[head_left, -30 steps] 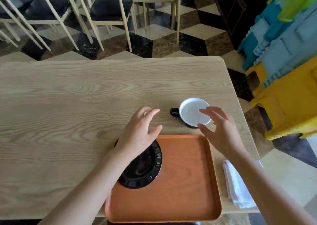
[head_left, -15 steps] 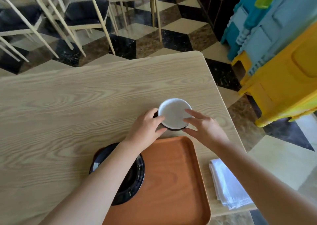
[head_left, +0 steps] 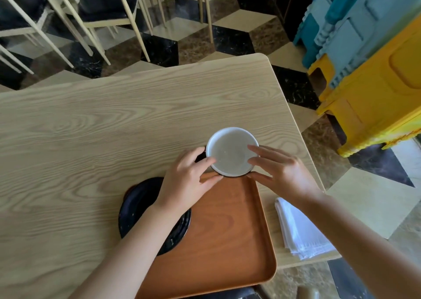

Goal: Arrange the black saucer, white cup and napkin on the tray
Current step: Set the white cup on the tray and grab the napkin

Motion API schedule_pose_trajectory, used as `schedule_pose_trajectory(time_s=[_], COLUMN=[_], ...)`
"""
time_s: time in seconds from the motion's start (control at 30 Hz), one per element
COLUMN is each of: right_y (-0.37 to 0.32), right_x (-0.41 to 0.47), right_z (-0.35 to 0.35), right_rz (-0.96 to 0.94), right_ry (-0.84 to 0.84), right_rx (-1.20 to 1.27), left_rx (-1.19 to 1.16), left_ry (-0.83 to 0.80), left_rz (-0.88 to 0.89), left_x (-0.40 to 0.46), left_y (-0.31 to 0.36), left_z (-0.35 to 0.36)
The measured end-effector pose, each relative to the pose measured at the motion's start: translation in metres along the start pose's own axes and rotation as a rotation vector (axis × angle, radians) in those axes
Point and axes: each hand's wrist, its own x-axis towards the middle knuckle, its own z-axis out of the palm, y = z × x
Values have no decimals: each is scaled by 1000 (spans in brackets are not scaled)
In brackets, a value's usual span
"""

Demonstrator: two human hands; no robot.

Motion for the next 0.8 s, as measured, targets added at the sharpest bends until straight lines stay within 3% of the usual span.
schedule_pose_trajectory(time_s=[0.8], right_y=[-13], right_x=[-57], right_z=[13], right_rz=[3], right_ry=[-56], right_rx=[-1], left_rx=[36], left_ry=[-3], left_rz=[14], left_x=[-57], left_y=[15], left_z=[21])
